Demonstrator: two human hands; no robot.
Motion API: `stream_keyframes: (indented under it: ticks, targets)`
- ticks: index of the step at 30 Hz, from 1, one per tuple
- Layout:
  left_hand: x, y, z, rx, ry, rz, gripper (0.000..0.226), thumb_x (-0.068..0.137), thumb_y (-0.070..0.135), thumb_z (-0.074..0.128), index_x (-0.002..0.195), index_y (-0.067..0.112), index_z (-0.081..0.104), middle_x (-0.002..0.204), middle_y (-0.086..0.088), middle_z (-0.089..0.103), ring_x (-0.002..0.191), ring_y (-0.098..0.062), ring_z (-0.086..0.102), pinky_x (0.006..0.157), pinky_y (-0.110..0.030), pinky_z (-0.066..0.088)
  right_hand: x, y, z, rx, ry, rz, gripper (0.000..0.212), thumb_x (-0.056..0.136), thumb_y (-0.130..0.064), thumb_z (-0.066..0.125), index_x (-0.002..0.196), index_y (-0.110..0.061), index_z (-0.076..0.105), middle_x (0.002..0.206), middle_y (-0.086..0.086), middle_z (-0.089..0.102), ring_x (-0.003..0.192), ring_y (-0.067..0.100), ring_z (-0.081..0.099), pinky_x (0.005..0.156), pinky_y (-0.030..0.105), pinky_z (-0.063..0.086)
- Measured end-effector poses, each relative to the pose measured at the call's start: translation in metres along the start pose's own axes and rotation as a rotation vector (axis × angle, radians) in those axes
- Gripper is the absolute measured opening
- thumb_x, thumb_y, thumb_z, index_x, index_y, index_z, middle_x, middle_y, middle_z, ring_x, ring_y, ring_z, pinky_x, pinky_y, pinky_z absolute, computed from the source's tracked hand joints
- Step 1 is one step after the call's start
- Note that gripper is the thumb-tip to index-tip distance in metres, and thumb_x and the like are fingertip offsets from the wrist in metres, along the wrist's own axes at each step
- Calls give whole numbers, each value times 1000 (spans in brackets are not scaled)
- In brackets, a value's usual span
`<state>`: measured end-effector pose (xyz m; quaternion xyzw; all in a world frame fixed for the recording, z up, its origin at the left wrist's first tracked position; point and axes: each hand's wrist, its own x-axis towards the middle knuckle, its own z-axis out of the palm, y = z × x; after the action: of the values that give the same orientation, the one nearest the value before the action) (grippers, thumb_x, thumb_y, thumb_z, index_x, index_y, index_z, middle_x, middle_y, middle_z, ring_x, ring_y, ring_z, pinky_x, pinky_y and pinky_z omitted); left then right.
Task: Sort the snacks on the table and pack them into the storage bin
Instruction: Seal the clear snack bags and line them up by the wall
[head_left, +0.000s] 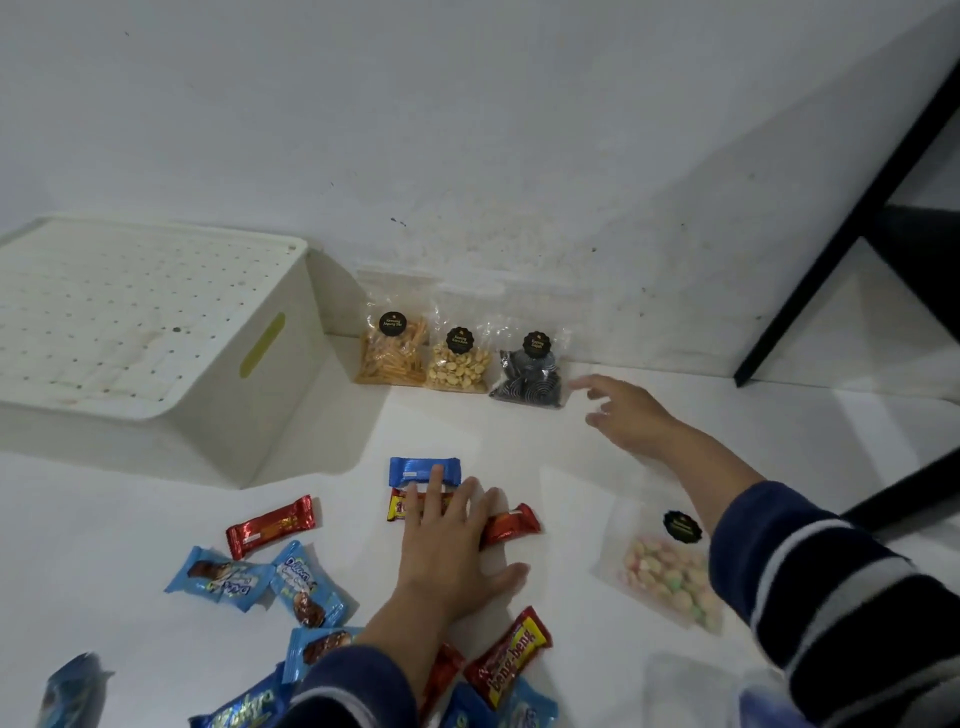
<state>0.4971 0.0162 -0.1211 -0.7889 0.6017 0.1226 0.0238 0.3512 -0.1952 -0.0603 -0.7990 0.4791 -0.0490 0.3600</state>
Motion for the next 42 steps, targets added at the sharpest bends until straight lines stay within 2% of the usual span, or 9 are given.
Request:
stream_keyframes:
  ticks: [4, 8, 10, 15, 19, 25, 31, 38, 42]
  targets:
    - [-4, 28, -14, -17, 103, 50, 67, 93, 61, 25, 150, 29, 12, 159, 6, 12, 148, -21, -11, 119, -48, -6, -43, 28, -13, -96, -38, 26, 40, 96, -9, 48, 132, -25, 52, 135, 6, 49, 121, 23, 49, 94, 26, 39]
    - [-5, 84, -14, -245, 148, 122, 58, 96, 53, 29, 148, 27, 23, 155, 4, 26, 147, -16, 10, 121, -36, 11, -70, 64, -25, -187, -26, 147, 40, 99, -10, 39, 136, -22, 47, 143, 6, 44, 128, 22, 45, 102, 27, 36]
    - [-4, 112, -7, -378, 112, 117, 62, 93, 56, 35, 147, 27, 25, 154, 4, 28, 144, -16, 19, 118, -32, 20, -77, 78, -26, -225, -40, 240, 46, 99, -8, 34, 143, -23, 38, 146, 7, 40, 130, 23, 43, 103, 29, 38]
    - [-5, 160, 9, -521, -40, 96, 75, 88, 55, 51, 150, 34, 14, 159, 4, 12, 145, -16, 15, 113, -33, 26, -81, 97, -21, -374, -67, 350, 66, 91, 4, 35, 150, -22, 21, 147, 10, 35, 131, 28, 39, 104, 35, 41]
    - [-9, 167, 20, -590, -26, 95, 77, 87, 45, 60, 149, 38, 15, 160, 6, 6, 143, -16, 23, 111, -32, 32, -76, 94, -23, -302, -46, 373, 53, 94, 1, 37, 143, -18, 38, 142, 10, 43, 125, 27, 48, 98, 32, 44]
    - [-27, 153, 26, -662, 46, 79, 76, 85, 30, 65, 145, 43, 21, 154, 9, 17, 130, -14, 43, 95, -26, 46, -98, 81, -33, -240, 122, 219, 22, 94, -15, 52, 108, -16, 69, 116, 3, 66, 102, 21, 61, 85, 28, 49]
    - [-70, 139, 42, -764, 192, 124, 66, 89, 18, 61, 142, 43, 30, 135, 11, 33, 104, -9, 54, 72, -27, 53, -143, 49, -32, -151, 129, 72, 19, 94, -19, 53, 97, -20, 72, 110, -1, 66, 98, 19, 62, 86, 34, 52]
    - [-83, 132, 47, -829, 171, 149, 68, 92, 6, 52, 141, 47, 30, 137, 7, 38, 107, -2, 45, 76, -14, 42, -176, 44, -24, -233, 125, 35, 33, 93, -3, 45, 110, -19, 69, 122, 3, 61, 106, 21, 59, 90, 33, 50]
    - [-76, 129, 49, -727, 176, 204, 66, 93, 9, 50, 143, 45, 29, 131, 1, 46, 107, -11, 51, 79, -20, 44, -181, 51, -32, -321, 160, 102, 32, 89, 2, 48, 101, -15, 72, 115, 6, 65, 101, 23, 63, 87, 31, 53]
